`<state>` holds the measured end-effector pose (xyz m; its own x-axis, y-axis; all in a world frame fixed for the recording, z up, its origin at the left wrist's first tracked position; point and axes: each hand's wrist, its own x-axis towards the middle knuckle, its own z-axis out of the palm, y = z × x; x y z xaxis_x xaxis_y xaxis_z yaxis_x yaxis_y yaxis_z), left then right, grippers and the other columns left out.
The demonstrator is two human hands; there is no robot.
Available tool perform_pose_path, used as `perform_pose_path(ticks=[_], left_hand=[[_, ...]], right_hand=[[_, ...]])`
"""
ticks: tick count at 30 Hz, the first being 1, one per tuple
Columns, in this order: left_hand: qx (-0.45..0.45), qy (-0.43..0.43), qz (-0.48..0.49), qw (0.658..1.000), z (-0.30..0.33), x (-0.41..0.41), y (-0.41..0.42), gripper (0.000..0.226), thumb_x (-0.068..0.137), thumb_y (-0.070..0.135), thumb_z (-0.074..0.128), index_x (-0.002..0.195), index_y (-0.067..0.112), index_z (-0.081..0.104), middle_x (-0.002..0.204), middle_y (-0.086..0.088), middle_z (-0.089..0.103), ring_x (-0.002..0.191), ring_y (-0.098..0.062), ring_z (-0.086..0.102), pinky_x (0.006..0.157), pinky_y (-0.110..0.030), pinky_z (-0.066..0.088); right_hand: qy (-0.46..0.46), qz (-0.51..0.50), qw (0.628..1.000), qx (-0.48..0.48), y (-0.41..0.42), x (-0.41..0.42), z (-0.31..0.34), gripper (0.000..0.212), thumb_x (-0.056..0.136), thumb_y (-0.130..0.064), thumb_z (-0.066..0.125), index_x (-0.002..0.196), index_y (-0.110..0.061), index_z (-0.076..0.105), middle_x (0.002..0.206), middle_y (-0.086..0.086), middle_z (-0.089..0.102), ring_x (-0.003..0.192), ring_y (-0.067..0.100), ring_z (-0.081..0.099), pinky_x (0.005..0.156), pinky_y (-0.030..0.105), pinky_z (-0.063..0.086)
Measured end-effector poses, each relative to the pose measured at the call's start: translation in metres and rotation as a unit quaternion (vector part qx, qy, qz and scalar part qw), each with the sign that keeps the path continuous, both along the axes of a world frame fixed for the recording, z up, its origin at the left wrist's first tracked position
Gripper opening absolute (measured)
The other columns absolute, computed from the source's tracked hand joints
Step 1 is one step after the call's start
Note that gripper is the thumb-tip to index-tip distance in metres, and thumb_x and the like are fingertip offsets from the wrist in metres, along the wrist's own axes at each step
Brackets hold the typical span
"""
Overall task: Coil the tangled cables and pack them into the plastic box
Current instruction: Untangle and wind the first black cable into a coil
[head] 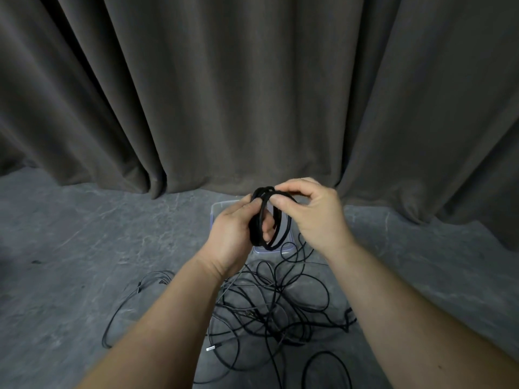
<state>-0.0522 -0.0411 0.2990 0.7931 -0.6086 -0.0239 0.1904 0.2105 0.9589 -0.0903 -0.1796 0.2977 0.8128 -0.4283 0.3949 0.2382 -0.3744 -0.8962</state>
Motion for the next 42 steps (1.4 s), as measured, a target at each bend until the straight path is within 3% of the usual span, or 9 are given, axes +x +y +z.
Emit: perform_pose_path(ticks=[4,8,13,17,25,28,32,37,42], left_hand=[[-0.052,0.013,-0.018,0.998,0.002,-0.001,-0.004,0.01,0.09,0.017,0.052,0.092,0.008,0.05,0.053,0.003,0.036,0.049,-0.01,0.031,0.049,-0.021,0.027],[-0.081,-0.01,-0.014,0.997,0.004,-0.003,-0.008,0.012,0.082,0.012,0.054,0.093,0.009,0.052,0.05,0.008,0.033,0.046,-0.006,0.028,0.048,-0.019,0.027],[-0.021,-0.043,-0.005,0.999,0.001,-0.002,-0.008,0.025,0.086,0.024,0.055,0.102,0.006,0.049,0.052,0.009,0.037,0.048,-0.008,0.035,0.052,-0.023,0.034],[0.055,-0.093,0.018,0.994,-0.001,-0.004,-0.008,0.037,0.086,0.033,0.058,0.107,0.003,0.049,0.056,0.01,0.045,0.053,-0.01,0.041,0.061,-0.029,0.037],[0.124,-0.124,0.032,0.984,0.009,-0.009,-0.003,0.015,0.091,0.029,0.065,0.102,0.019,0.066,0.064,0.005,0.058,0.064,-0.012,0.056,0.073,-0.039,0.054],[0.177,-0.15,0.088,0.969,0.013,-0.007,-0.004,0.015,0.086,0.026,0.07,0.091,0.012,0.071,0.066,-0.003,0.066,0.065,-0.02,0.066,0.078,-0.046,0.059],[0.183,-0.128,0.136,0.965,0.013,-0.005,-0.004,0.012,0.086,0.022,0.072,0.079,0.012,0.071,0.065,-0.004,0.07,0.068,-0.02,0.071,0.075,-0.04,0.06],[0.124,-0.072,0.117,0.983,0.016,-0.01,-0.005,0.008,0.089,0.011,0.067,0.081,0.007,0.069,0.068,-0.009,0.068,0.063,-0.01,0.067,0.064,-0.024,0.055],[0.131,-0.127,0.07,0.981,0.011,-0.011,-0.006,0.028,0.085,0.01,0.07,0.101,0.033,0.07,0.081,-0.002,0.07,0.079,-0.016,0.065,0.084,-0.035,0.056]], right_hand=[[0.019,0.037,0.999,0.007,0.003,0.0,-0.005,0.024,0.09,-0.012,0.065,0.104,-0.03,0.069,0.108,-0.012,0.066,0.104,-0.002,0.061,0.094,0.012,0.043],[0.073,0.042,0.996,-0.04,0.008,0.0,-0.01,0.033,0.099,-0.029,0.047,0.132,-0.027,0.056,0.107,-0.019,0.062,0.097,-0.012,0.057,0.083,0.0,0.039],[0.047,0.02,0.999,-0.001,0.009,0.002,-0.012,0.012,0.099,-0.025,0.05,0.099,-0.03,0.061,0.071,-0.02,0.063,0.066,-0.004,0.059,0.066,0.014,0.044],[0.05,0.009,0.999,-0.003,0.009,0.003,-0.012,0.019,0.1,-0.027,0.048,0.083,-0.034,0.054,0.059,-0.023,0.058,0.055,-0.002,0.054,0.055,0.013,0.04],[0.07,-0.016,0.997,-0.033,0.005,0.002,-0.014,0.021,0.101,-0.031,0.042,0.083,-0.028,0.051,0.065,-0.009,0.055,0.06,-0.004,0.051,0.056,0.009,0.037],[0.08,-0.028,0.996,-0.028,0.005,0.003,-0.017,0.022,0.102,-0.034,0.04,0.082,-0.029,0.05,0.062,-0.009,0.05,0.057,-0.003,0.049,0.054,0.01,0.037],[0.084,-0.04,0.995,-0.037,0.002,0.004,-0.018,0.02,0.102,-0.034,0.041,0.09,-0.025,0.053,0.059,-0.008,0.049,0.054,-0.001,0.048,0.053,0.011,0.036],[0.076,-0.033,0.996,-0.043,0.002,0.005,-0.017,0.022,0.102,-0.033,0.04,0.082,-0.033,0.051,0.059,-0.007,0.048,0.054,0.001,0.046,0.053,0.012,0.036],[0.056,-0.072,0.996,-0.024,-0.001,0.004,-0.014,0.02,0.102,-0.034,0.039,0.091,-0.026,0.054,0.063,-0.009,0.052,0.059,0.002,0.049,0.056,0.015,0.038]])
